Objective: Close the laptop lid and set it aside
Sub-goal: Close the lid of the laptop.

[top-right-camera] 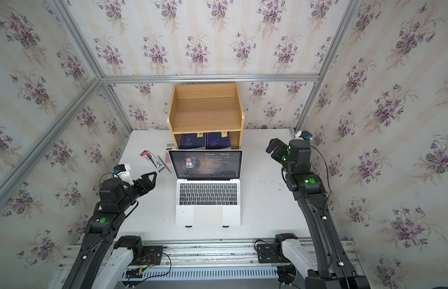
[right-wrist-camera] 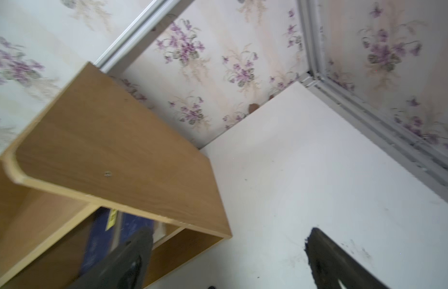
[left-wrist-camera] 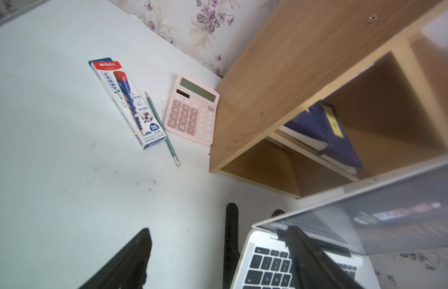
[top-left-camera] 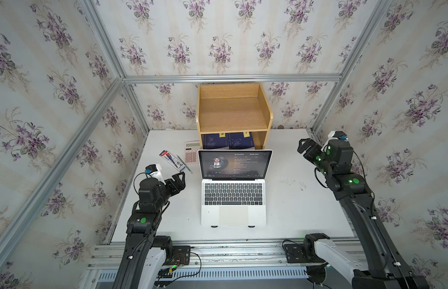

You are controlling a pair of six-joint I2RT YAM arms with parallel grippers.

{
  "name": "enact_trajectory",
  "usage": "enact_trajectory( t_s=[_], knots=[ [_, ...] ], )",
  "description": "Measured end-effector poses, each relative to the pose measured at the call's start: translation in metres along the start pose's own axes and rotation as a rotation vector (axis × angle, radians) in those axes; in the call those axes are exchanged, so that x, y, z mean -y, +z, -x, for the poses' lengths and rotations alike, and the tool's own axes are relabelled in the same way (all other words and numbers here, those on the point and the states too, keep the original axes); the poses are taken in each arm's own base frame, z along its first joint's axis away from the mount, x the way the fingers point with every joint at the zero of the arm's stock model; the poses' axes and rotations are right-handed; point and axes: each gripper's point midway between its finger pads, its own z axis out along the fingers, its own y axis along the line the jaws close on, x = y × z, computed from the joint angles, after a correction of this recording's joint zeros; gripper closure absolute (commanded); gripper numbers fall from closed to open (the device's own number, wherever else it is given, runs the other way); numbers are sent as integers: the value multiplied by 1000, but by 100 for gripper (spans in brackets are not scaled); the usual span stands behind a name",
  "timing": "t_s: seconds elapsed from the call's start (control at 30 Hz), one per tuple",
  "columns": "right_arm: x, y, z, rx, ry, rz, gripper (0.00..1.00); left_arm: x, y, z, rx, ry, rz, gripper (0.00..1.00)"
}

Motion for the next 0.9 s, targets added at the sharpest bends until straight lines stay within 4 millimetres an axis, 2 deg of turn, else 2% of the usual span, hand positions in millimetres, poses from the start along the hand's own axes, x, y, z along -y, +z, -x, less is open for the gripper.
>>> enact_trajectory(
  t_s=[0.07,0.13,0.2,0.27,0.33,0.37,0.43,0.53,0.63,0.73,0.9],
  knots=[
    [-27,-10,11,-26,3,96,8,7,-4,-10,-28,3,-53,14],
    [-59,-22,21,-45,-5,214,24,11,-6,-23,-65,1,-99,14],
    [-89,-33,18,-82,-25,333,34,13,-7,-38,-112,-3,-135,14],
    [-127,-45,3,-139,-67,445,45,15,-8,-49,-145,-4,-170,14],
    [-158,-53,-12,-186,-119,523,53,17,-8,-59,-173,-5,-203,15],
    [-172,-55,-18,-206,-140,552,60,19,-8,-65,-189,-8,-222,15],
    [-194,-52,-28,-230,-183,578,73,21,-8,-74,-208,-5,-258,18],
    [-221,-43,-55,-291,-240,572,92,22,-6,-88,-248,-5,-293,23],
    [-242,-32,-78,-351,-292,561,100,24,-4,-100,-281,0,-321,23],
    [-256,-14,-89,-362,-334,509,100,25,-4,-106,-290,2,-340,23],
    [-277,-8,-125,-426,-437,476,100,19,0,-115,-301,-3,-327,23]
  ],
)
